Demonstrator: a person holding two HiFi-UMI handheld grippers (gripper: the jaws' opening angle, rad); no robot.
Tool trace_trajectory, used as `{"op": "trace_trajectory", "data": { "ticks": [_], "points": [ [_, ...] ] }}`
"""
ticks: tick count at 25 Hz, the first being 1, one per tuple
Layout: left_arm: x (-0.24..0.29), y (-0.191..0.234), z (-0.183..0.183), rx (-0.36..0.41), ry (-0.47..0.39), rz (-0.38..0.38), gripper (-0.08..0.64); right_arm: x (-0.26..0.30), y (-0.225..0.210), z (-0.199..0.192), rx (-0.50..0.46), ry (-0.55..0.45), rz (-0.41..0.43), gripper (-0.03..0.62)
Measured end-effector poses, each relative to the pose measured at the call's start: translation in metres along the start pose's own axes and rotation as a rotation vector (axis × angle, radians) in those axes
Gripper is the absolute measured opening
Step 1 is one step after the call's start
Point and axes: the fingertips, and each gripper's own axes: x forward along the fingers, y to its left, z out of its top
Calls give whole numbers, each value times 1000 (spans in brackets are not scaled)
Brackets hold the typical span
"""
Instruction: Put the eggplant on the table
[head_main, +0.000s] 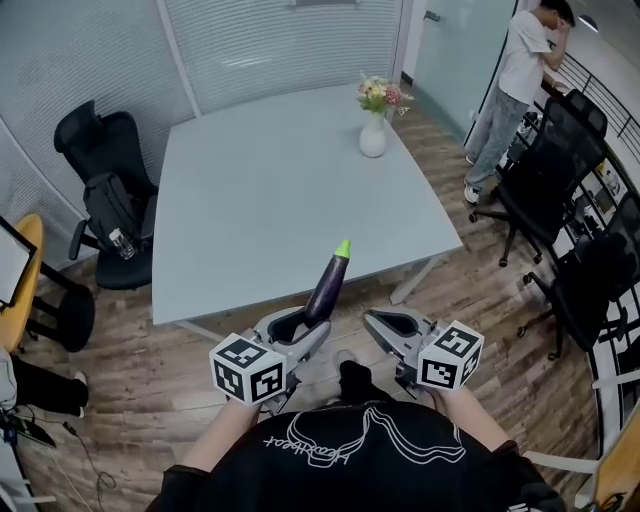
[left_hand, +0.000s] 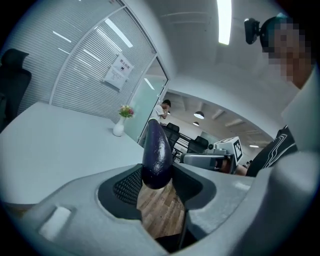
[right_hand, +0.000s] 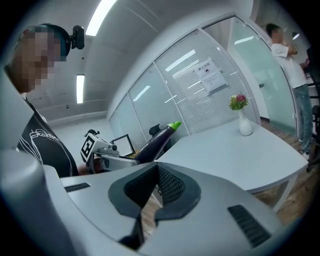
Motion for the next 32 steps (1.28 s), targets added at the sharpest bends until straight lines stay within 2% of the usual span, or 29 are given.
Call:
{"op": "trace_trajectory", "data": {
  "ticks": [4, 12, 17, 25, 32],
  "points": [
    [11, 29, 7, -21, 12, 29, 192, 27, -23, 6, 16, 25, 34, 9],
    [47, 82, 33, -15, 17, 94, 192, 69, -82, 16, 64, 74, 72, 9],
    [64, 120, 37, 0, 29, 139, 192, 97, -111, 20, 89, 104, 89, 9],
    [89, 178, 31, -2, 55, 186, 192, 136, -145, 25, 118, 136, 122, 9],
    [103, 232, 6, -37, 93, 265, 192, 154, -161, 20, 130, 169, 136, 9]
  ]
}}
